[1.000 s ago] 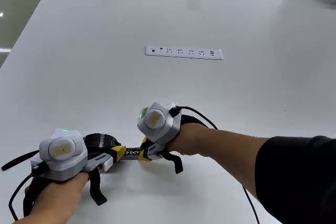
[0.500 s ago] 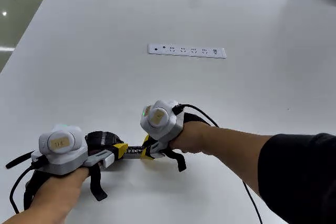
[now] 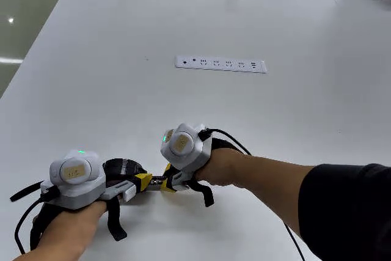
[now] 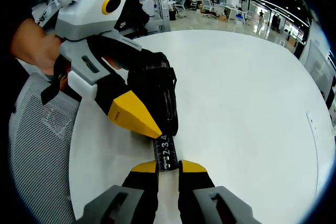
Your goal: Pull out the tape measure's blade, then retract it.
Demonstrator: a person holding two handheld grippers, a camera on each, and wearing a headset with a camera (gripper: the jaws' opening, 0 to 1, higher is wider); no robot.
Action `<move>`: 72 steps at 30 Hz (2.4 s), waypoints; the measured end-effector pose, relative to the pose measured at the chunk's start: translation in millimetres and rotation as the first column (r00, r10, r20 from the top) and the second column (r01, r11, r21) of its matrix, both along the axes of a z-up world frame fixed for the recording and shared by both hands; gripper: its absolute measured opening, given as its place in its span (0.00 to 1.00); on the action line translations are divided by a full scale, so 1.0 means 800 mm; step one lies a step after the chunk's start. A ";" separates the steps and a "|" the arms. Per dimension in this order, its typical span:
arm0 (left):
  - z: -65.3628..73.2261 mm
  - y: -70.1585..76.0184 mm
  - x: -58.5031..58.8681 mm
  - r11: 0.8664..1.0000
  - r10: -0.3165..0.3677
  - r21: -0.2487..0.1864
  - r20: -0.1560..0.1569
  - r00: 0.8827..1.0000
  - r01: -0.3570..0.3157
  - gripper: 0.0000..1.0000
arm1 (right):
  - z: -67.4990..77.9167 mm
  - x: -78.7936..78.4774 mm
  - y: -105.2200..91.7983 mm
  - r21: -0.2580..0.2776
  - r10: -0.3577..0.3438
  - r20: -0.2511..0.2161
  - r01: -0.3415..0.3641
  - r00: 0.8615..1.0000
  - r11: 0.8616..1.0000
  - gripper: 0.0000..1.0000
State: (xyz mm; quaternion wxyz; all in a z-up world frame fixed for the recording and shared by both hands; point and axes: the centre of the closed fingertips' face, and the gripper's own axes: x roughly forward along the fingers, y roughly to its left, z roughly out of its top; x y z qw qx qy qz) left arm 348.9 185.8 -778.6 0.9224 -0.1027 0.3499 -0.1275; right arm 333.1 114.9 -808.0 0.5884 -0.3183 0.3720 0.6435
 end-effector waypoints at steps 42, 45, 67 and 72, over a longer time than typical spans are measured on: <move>0.000 0.000 0.000 1.000 0.016 -0.014 -0.015 1.000 -0.016 0.59 | 0.003 0.001 0.014 0.023 -0.007 -0.037 0.008 0.999 1.000 0.10; 0.001 -0.001 -0.001 1.000 0.018 -0.013 -0.016 1.000 -0.018 0.59 | 0.003 0.000 0.015 0.025 -0.007 -0.038 0.008 0.999 1.000 0.10; 0.001 -0.001 0.001 1.000 0.021 -0.014 -0.016 1.000 -0.021 0.59 | 0.000 -0.001 0.026 0.016 0.003 -0.025 -0.003 1.000 1.000 0.10; 0.002 -0.003 -0.001 1.000 0.012 -0.008 -0.019 1.000 -0.013 0.59 | 0.000 -0.001 0.026 0.006 -0.011 -0.031 0.011 0.999 1.000 0.10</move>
